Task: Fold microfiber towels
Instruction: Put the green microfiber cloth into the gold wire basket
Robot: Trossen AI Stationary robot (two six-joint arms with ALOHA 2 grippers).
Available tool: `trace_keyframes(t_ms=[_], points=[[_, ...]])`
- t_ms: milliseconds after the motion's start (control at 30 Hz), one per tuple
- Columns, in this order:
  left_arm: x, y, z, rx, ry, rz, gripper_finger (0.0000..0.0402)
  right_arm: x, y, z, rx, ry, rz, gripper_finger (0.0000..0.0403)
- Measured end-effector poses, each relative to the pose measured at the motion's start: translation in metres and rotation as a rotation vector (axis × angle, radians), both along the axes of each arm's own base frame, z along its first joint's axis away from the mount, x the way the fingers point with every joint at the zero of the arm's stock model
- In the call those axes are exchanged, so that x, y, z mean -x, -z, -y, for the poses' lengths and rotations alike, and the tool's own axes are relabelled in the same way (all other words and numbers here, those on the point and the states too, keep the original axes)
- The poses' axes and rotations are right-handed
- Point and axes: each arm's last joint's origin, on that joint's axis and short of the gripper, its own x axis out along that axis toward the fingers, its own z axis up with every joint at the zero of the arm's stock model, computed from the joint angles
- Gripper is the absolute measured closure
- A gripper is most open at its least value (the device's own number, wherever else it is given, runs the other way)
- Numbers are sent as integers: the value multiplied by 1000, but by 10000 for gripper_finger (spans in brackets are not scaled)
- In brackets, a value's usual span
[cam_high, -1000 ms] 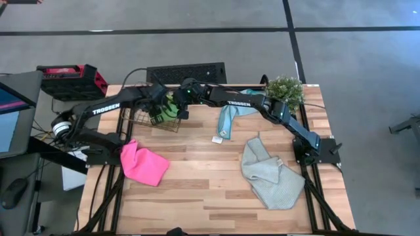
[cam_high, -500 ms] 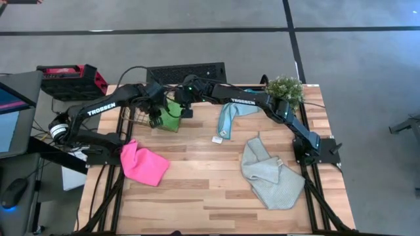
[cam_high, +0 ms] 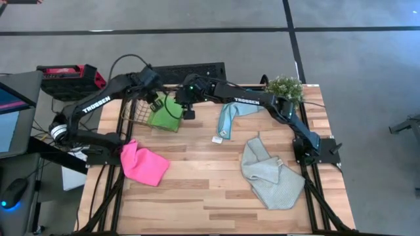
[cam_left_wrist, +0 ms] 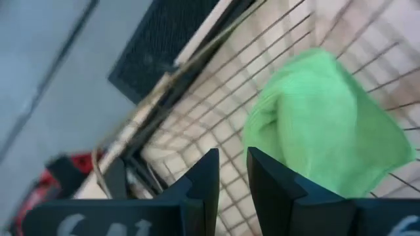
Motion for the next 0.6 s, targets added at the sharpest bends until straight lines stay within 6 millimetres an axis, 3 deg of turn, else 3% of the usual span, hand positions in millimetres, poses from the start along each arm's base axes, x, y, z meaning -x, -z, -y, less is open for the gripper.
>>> trace_keyframes(t_ms=[167,300,600], points=[[5,13,-15,22,28,108,331,8,-17,-2,-3,5,9,303],[12,28,-26,-59,-55,72,331,14,-31,-6,-1,-1,19,303],[3,71,-46,51,-75,23,331,19,-47,-16,16,-24,36,303]])
